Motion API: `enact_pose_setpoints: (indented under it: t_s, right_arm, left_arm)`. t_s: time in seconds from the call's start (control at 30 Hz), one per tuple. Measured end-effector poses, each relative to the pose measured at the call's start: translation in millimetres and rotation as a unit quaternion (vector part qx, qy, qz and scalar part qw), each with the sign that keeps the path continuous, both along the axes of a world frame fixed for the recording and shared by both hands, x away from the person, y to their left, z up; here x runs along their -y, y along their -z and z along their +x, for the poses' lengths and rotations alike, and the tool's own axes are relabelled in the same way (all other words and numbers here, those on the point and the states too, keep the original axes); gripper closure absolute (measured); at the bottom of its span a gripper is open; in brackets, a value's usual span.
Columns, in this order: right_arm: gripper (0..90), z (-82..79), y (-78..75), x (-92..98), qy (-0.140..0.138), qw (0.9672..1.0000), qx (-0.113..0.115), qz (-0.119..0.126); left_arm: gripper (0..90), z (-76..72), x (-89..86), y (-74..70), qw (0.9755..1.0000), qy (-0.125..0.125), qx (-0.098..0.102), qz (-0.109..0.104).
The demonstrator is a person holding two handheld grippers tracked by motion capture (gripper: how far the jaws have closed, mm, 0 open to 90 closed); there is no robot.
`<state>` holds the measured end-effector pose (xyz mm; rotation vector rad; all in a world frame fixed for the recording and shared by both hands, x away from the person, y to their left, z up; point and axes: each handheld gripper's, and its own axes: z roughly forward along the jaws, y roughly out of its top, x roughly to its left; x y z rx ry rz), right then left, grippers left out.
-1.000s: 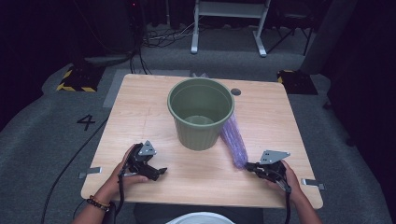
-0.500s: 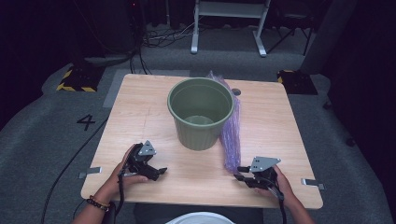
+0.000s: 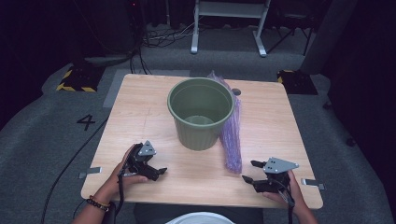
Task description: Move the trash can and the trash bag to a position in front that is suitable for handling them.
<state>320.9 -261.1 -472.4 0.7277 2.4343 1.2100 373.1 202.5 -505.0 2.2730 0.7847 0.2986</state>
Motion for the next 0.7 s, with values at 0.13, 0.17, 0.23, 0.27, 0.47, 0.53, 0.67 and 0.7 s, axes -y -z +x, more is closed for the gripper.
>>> enact_pose_setpoints:
  t_s: [0.13, 0.17, 0.23, 0.27, 0.47, 0.53, 0.67, 0.7]
  right_arm:
    - [28.5, 1.9, -7.5, 6.8, 0.013, 0.9997, 0.010, 0.018]
    - [28.2, 2.8, -10.0, 8.4, 0.015, 0.9995, 0.014, 0.022]
    - [27.9, 5.3, -15.5, 11.0, 0.018, 0.9991, 0.019, 0.033]
    - [27.9, 5.3, -15.5, 11.0, 0.018, 0.9991, 0.019, 0.033]
    - [28.4, 14.5, -35.1, 13.9, 0.015, 0.9976, 0.042, 0.053]
    - [28.8, 17.8, -41.4, 13.7, 0.016, 0.9970, 0.050, 0.057]
    - [28.9, 30.4, -58.1, 7.2, 0.006, 0.9956, 0.066, 0.066]
    - [28.9, 33.9, -61.7, 4.7, 0.005, 0.9953, 0.069, 0.067]
  left_arm:
    - [0.9, 0.0, -0.1, 0.0, 1.0000, 0.000, 0.000, 0.000]
    - [0.9, -0.1, -0.5, 0.0, 1.0000, 0.001, 0.000, 0.000]
    - [0.9, -0.3, -1.3, 0.0, 1.0000, 0.002, -0.001, -0.001]
    - [0.9, -0.3, -1.3, 0.0, 1.0000, 0.002, -0.001, -0.001]
    - [0.9, -0.9, -4.6, 0.1, 1.0000, 0.005, -0.001, -0.001]
    - [0.9, -0.9, -5.8, 0.0, 1.0000, 0.005, -0.001, -0.001]
    - [0.9, -0.7, -7.4, 0.1, 1.0000, 0.004, 0.000, -0.001]
    - [1.0, -0.7, -7.4, 0.1, 1.0000, 0.004, 0.000, -0.001]
